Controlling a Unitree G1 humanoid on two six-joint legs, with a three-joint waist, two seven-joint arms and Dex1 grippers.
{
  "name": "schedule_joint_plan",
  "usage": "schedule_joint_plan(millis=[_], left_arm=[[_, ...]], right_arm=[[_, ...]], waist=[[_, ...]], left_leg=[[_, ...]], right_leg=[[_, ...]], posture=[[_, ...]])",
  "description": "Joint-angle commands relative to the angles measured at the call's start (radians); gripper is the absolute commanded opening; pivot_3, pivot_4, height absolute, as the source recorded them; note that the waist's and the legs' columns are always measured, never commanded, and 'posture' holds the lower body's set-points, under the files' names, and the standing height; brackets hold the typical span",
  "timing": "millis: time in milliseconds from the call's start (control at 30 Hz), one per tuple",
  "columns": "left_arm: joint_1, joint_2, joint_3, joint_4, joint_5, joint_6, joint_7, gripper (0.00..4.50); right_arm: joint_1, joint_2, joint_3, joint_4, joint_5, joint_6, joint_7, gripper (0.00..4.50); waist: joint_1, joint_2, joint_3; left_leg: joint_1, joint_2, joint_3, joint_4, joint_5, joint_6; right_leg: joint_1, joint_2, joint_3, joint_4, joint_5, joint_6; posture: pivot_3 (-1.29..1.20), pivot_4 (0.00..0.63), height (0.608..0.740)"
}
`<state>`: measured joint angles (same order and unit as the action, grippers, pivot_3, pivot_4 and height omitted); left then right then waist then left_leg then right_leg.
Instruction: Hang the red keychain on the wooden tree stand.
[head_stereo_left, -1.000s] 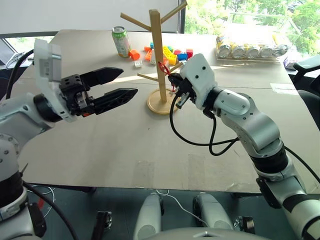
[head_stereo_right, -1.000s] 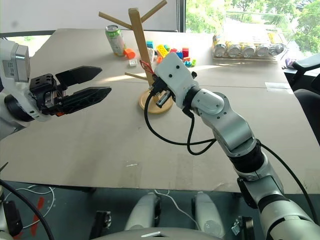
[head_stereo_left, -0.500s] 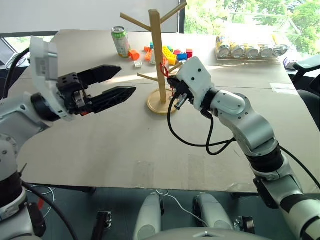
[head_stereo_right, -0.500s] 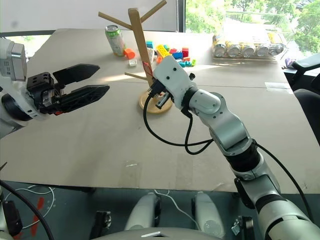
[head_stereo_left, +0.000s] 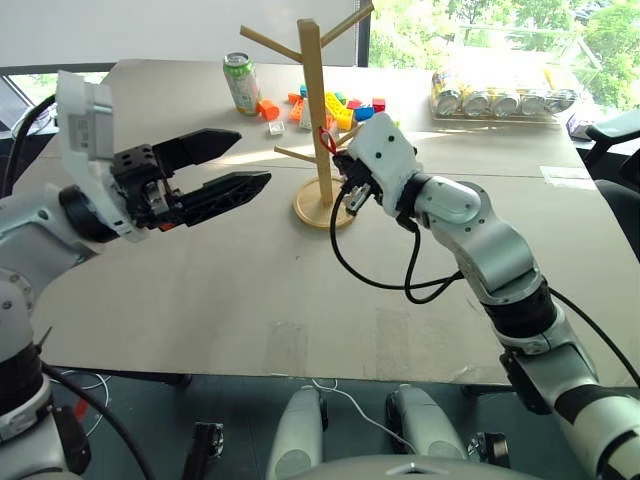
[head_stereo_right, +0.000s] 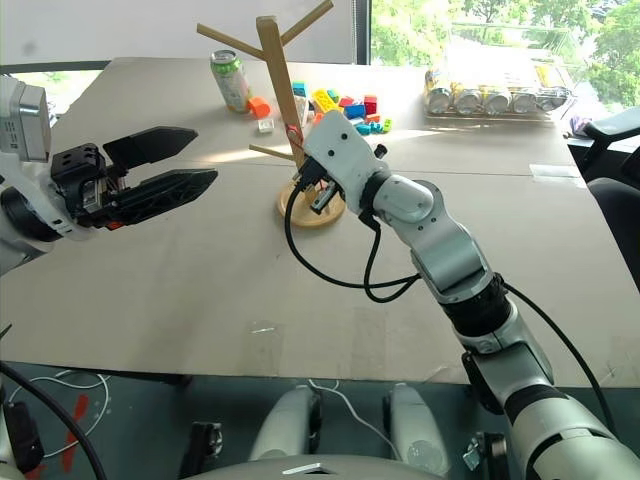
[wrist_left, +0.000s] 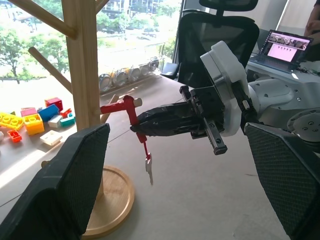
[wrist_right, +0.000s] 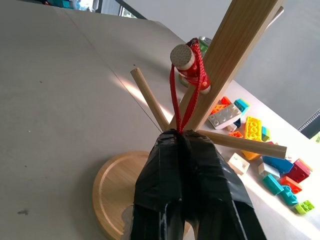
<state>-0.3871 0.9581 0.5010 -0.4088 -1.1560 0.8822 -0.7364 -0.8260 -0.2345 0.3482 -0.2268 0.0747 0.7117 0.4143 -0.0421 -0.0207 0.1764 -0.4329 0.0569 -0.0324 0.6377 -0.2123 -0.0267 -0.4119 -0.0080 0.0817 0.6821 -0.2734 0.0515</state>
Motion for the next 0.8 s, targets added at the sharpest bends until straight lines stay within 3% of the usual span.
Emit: schedule_joint_plan(millis=[33,67,367,400,533,667,800], left_arm=[[-0.020,0.027,0.029,-0.005,0.017,-0.033,-0.008,4.50],[-0.023,0.027,0.029,-0.001,0.020,-0.035,-0.008,4.50],[-0.036,0.034,0.016,0.022,0.041,-0.046,-0.031,4.50],[-0.039,0.037,0.012,0.028,0.048,-0.047,-0.037,4.50],[-0.043,0.065,-0.007,0.053,0.084,-0.040,-0.067,4.50],[-0.069,0.122,-0.050,0.121,0.162,-0.054,-0.123,4.50],[-0.098,0.155,-0.097,0.180,0.235,-0.077,-0.171,4.50]], right_arm=[[-0.033,0.011,-0.007,0.006,-0.013,-0.020,0.013,0.02],[-0.033,0.013,-0.011,0.015,-0.014,-0.022,0.015,0.02],[0.009,-0.003,-0.038,-0.040,0.017,-0.005,0.067,4.19],[0.020,-0.016,-0.048,-0.068,0.030,0.013,0.079,4.44],[0.060,-0.075,-0.105,-0.172,0.107,0.095,0.136,4.44],[0.066,-0.167,-0.284,-0.298,0.355,0.293,0.267,4.44],[0.000,-0.222,-0.408,-0.345,0.531,0.436,0.301,4.44]], waist=[[0.000,0.000,0.000],[0.000,0.000,0.000],[0.000,0.000,0.000],[0.000,0.000,0.000],[0.001,0.000,0.000],[0.002,0.000,0.000],[-0.003,0.001,0.001]], left_leg=[[0.000,0.000,0.000,0.000,0.000,0.000],[0.000,0.000,0.000,0.000,0.000,0.000],[0.000,0.000,0.000,0.000,0.000,0.000],[0.000,0.000,0.000,0.000,0.000,0.000],[0.000,0.000,0.000,0.000,0.000,0.000],[0.000,0.000,-0.001,0.000,0.000,0.000],[0.000,0.000,0.000,0.000,0.000,0.000]], right_leg=[[0.000,0.000,0.000,0.000,0.000,0.000],[0.000,0.000,0.000,0.000,0.000,0.000],[0.000,0.000,0.000,0.000,0.000,0.000],[0.000,0.000,0.000,0.000,0.000,0.000],[0.000,0.000,0.000,0.000,0.000,0.000],[0.000,0.000,-0.001,0.000,0.000,0.000],[0.000,0.000,-0.001,0.000,0.000,0.000]], posture=[[0.00,0.150,0.740],[0.00,0.150,0.740],[0.00,0.150,0.740],[0.00,0.150,0.740],[0.00,0.150,0.740],[0.00,0.150,0.740],[0.00,0.150,0.740]])
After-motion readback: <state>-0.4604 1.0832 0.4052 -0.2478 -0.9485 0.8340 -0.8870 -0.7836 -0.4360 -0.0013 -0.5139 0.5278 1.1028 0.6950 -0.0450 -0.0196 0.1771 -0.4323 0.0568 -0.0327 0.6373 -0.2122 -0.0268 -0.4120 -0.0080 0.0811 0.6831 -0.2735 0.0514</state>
